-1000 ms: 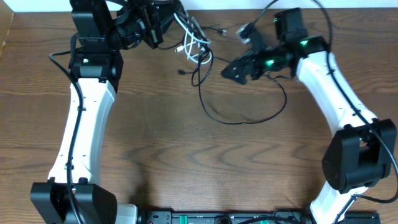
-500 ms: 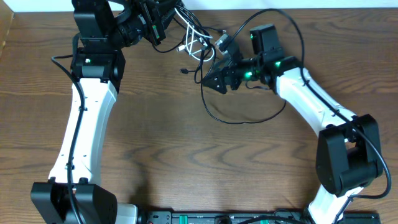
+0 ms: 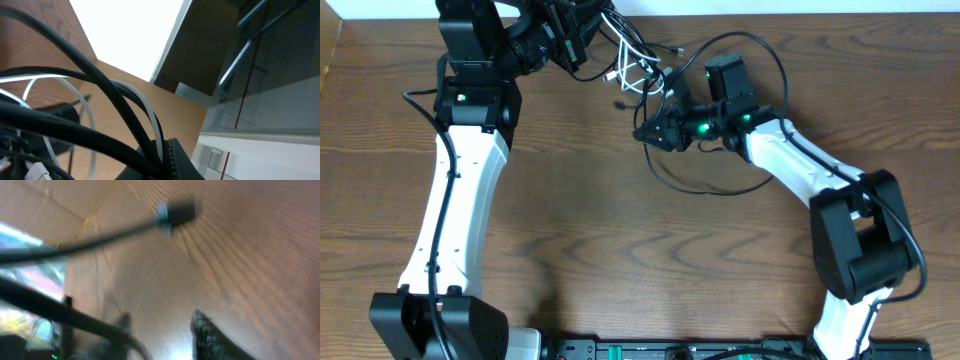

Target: Untangle cables

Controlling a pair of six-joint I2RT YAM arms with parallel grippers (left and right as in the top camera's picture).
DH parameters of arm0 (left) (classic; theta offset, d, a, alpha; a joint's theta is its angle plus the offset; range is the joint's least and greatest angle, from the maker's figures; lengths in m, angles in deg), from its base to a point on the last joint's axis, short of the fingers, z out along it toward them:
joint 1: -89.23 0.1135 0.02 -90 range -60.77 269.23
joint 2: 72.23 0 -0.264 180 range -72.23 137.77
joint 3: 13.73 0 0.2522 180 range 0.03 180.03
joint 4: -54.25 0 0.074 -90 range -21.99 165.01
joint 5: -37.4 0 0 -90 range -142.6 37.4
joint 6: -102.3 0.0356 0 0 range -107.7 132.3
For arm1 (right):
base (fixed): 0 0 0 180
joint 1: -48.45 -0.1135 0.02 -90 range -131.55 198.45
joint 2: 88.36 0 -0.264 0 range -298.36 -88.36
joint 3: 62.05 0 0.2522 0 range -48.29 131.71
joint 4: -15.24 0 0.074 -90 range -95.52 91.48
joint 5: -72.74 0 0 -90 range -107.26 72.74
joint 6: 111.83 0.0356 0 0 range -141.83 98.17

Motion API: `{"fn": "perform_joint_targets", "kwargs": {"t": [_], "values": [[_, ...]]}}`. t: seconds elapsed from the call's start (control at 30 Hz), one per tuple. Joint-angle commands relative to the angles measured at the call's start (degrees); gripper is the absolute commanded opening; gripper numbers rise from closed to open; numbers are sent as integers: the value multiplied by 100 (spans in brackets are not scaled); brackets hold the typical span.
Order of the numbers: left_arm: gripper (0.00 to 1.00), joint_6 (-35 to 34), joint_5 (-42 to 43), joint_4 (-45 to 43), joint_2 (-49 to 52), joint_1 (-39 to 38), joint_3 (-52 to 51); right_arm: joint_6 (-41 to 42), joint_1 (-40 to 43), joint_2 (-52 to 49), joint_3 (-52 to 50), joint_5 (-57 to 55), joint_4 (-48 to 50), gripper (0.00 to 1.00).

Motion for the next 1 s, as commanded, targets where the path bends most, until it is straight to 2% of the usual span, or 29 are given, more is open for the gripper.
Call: {"fn": "perform_joint_targets", "kwargs": {"t": [0.0, 0.07, 0.23, 0.37, 0.57, 0.7, 0.97], "values": [[7, -26, -17, -52, -44, -17, 107, 437, 72, -96, -63, -232, -55, 15], [7, -26, -15, -52, -44, -15, 107, 605, 186, -94, -63, -474, -149, 1], [7, -24, -20, -55, -44, -2, 107, 1058, 660, -94, -63, -1530, -1008, 1], [7, -24, -37, -81, -44, 72, 107, 1021, 1150, -94, -63, -2457, -2083, 1], [7, -22, -39, -315, -44, 223, 107, 693, 1744, -96, -63, -3311, -3145, 1], [8, -20, -39, -509, -44, 337, 107, 623, 2020, -96, -63, -3851, -3576, 1], [8, 367, -157, -503, -42, 400, 107, 271, 2476, -96, -63, -4050, -3943, 1]]}}
